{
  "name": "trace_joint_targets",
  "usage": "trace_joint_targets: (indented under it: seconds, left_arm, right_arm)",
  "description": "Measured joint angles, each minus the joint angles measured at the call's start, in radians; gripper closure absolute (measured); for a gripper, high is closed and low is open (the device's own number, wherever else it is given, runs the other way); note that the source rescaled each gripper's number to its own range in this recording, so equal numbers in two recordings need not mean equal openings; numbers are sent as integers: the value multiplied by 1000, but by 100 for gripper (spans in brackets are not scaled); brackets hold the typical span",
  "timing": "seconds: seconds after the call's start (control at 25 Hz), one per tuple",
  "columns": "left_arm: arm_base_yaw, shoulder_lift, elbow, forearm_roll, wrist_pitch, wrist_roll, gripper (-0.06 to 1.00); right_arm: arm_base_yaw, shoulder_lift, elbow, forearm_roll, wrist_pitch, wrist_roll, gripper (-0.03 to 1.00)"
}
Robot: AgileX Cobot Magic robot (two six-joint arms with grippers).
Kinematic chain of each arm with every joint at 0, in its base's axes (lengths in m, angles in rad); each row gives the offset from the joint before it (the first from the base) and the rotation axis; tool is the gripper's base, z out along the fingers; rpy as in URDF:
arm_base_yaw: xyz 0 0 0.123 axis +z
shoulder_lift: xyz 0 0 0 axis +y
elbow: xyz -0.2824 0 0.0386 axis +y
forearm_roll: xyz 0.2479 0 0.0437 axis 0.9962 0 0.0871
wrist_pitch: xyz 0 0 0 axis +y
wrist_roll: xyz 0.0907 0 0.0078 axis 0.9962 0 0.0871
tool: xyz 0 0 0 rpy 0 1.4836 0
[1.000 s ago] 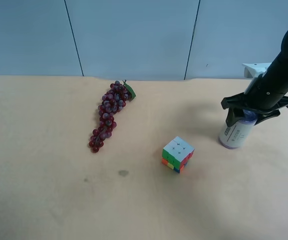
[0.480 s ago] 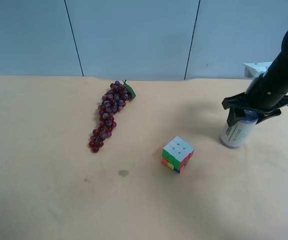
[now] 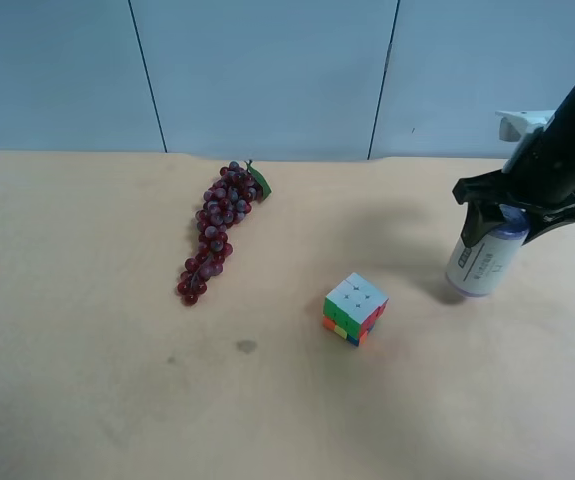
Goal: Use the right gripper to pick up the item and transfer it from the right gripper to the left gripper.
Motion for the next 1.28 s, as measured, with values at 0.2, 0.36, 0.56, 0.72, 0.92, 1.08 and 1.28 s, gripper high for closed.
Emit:
trace_joint_targets:
  seconds: [0.2, 0.36, 0.56, 0.72, 0.92, 1.08, 1.28]
  left_arm:
    - [0, 0, 0, 0, 0, 0, 12]
    - [0, 0, 0, 0, 0, 0, 12]
    - [0, 0, 0, 0, 0, 0, 12]
    - [0, 0, 0, 0, 0, 0, 12]
    - [0, 0, 0, 0, 0, 0, 12]
    - [0, 0, 0, 0, 0, 0, 12]
    - [0, 0, 0, 0, 0, 0, 12]
  right_arm:
    - [0, -3, -74, 116, 99, -70, 96]
    - [0, -6, -88, 219, 132, -134, 96]
    - [0, -6, -88, 303, 133, -201, 96]
    - [0, -6, -88, 327, 132, -229, 96]
    - [0, -6, -88, 334, 132, -235, 96]
    - [0, -6, -88, 334, 132, -252, 96]
    - [0, -6, -88, 334, 132, -269, 96]
